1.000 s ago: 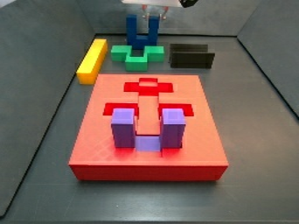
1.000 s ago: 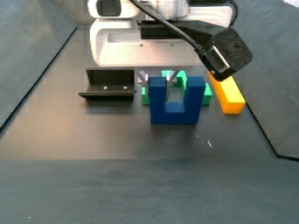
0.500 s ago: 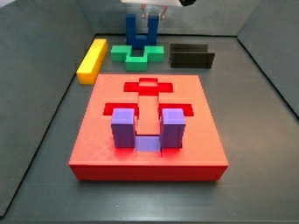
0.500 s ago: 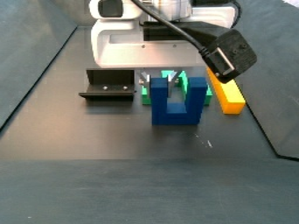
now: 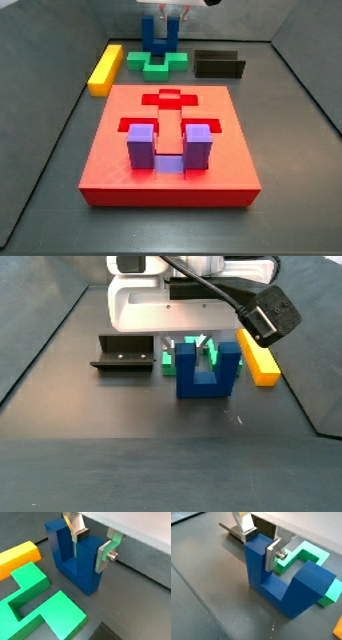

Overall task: Pick up the blue object. Move up. Move to above the board. Insert the blue object.
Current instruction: Pick up the blue object, then move up, then move to above the board.

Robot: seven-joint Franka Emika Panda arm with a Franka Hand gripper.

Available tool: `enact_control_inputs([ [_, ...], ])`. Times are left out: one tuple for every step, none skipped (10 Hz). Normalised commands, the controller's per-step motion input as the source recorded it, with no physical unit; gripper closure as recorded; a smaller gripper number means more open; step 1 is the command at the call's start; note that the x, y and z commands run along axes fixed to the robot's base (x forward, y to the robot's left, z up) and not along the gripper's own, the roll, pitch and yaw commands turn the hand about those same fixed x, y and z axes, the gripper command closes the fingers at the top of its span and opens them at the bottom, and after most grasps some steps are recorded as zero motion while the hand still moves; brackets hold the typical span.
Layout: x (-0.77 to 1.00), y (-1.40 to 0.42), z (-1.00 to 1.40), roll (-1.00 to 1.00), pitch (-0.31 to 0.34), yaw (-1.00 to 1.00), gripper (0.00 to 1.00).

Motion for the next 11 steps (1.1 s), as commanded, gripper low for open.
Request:
enact_control_inputs([
  [0.0, 0.0, 0.0, 0.0, 0.0, 0.0, 1.0],
  [0.0, 0.0, 0.0, 0.0, 0.0, 0.0, 1.0],
  [0.0, 0.0, 0.83, 0.0, 0.0, 0.0, 1.0],
  [-0.02, -0.01, 0.81, 0.0, 0.021, 0.0, 1.0],
  [-0.04, -0.01, 0.57, -0.02, 0.042, -0.01, 1.0],
  [-0.02, -0.01, 0.36, -0.02, 0.022, 0.0, 1.0],
  [0.0, 0.0, 1.4, 0.0, 0.0, 0.0, 1.0],
  [-0.03, -0.01, 1.4, -0.01, 0.029, 0.0, 1.0],
  [-0.03, -0.01, 1.4, -0.03, -0.001, 0.0, 1.0],
  [0.0, 0.01, 1.4, -0.05, 0.008, -0.01, 1.0],
  [0.05, 0.01, 1.4, -0.07, 0.048, -0.01, 1.0],
])
